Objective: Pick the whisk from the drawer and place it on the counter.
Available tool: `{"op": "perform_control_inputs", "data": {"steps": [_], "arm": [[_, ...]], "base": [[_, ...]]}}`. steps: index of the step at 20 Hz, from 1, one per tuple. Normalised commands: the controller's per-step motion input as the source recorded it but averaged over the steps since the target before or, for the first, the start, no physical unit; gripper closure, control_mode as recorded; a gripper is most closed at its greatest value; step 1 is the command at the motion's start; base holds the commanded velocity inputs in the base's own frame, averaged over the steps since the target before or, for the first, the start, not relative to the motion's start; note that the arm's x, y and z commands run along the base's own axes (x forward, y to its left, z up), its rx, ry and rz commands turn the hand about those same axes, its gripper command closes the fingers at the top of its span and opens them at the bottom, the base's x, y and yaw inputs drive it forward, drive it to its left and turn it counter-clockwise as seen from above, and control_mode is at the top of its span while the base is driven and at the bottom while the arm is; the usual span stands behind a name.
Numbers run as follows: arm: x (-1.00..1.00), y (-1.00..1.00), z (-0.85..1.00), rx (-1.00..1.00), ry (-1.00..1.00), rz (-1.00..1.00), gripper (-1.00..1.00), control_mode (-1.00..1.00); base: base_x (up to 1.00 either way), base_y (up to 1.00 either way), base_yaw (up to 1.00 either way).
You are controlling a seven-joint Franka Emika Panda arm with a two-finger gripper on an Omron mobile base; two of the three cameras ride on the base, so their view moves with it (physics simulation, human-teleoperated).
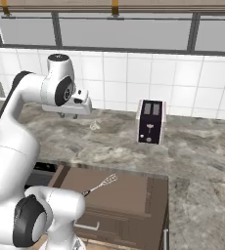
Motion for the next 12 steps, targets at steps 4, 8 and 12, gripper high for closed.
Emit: {"op": "perform_control_inputs", "data": {"steps": [4, 8, 12], "arm": [[0.0, 0.0, 0.0, 0.0, 0.0, 0.0, -1.0, 1.0], [0.0, 0.0, 0.0, 0.0, 0.0, 0.0, -1.0, 1.0], [0.0, 0.0, 0.0, 0.0, 0.0, 0.0, -1.0, 1.0]], "base": [[0.0, 0.0, 0.0], [0.0, 0.3, -0.07], [0.0, 0.54, -0.2]]}}
